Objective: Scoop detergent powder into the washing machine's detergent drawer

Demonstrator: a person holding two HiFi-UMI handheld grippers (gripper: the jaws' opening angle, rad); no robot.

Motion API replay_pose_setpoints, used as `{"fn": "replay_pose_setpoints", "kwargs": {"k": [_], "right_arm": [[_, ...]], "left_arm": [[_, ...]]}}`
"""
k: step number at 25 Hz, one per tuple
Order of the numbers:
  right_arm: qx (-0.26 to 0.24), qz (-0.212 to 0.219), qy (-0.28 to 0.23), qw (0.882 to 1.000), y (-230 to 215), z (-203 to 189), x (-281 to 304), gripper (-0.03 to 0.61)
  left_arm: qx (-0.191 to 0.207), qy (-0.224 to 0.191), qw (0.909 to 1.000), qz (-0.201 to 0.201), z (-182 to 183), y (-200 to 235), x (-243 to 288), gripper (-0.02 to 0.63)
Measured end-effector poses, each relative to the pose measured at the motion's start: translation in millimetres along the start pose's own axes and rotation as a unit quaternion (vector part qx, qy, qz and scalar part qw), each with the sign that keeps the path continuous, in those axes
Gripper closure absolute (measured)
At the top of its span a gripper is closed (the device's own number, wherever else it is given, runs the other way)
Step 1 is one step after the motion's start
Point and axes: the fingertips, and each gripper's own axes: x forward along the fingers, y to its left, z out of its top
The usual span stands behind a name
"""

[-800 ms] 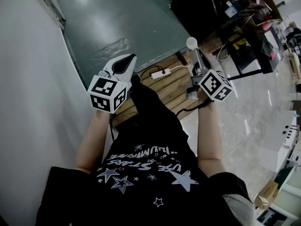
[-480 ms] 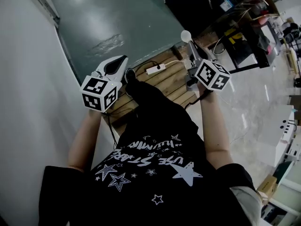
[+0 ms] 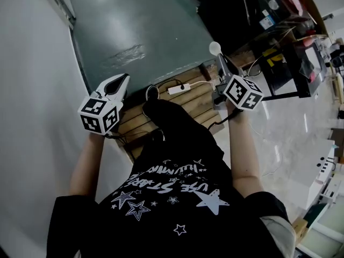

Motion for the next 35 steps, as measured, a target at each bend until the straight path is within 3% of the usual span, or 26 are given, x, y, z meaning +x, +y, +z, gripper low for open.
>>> {"fn": "replay_pose_setpoints", "kwargs": {"k": [4,9,14,18,24,35], "right_arm": [[0.015,0.008,-0.007,1.0,-5.6,2.9,28.4,0.541],[0.02,-0.007,-0.013,1.0,-32.1,13.7,75.6,0.541],[0.04,-0.029,-0.014,0.999,-65.9,47.7,131.2,0.541],[0.066,-0.038,-0.02,0.997,-80.2,91.9,169.0,0.541],[0.089,-0.044,-0.049,0.994,-96.1,159.1,196.1,0.541],[0.12,-0.072,-0.09,0.986,-136.4,202.8,208.9,0.54]], "left_arm": [[-0.011,-0.009,0.9997,0.02,14.9,18.3,25.6,0.614],[-0.004,-0.003,0.9999,0.012,43.0,46.5,86.9,0.614],[0.008,0.002,0.9999,-0.008,105.3,78.7,162.2,0.614],[0.023,0.03,0.9992,-0.015,157.3,97.4,211.7,0.614],[0.049,0.033,0.9976,-0.037,231.0,99.9,260.5,0.614],[0.086,0.025,0.9926,-0.081,303.0,85.7,330.7,0.614]]}}
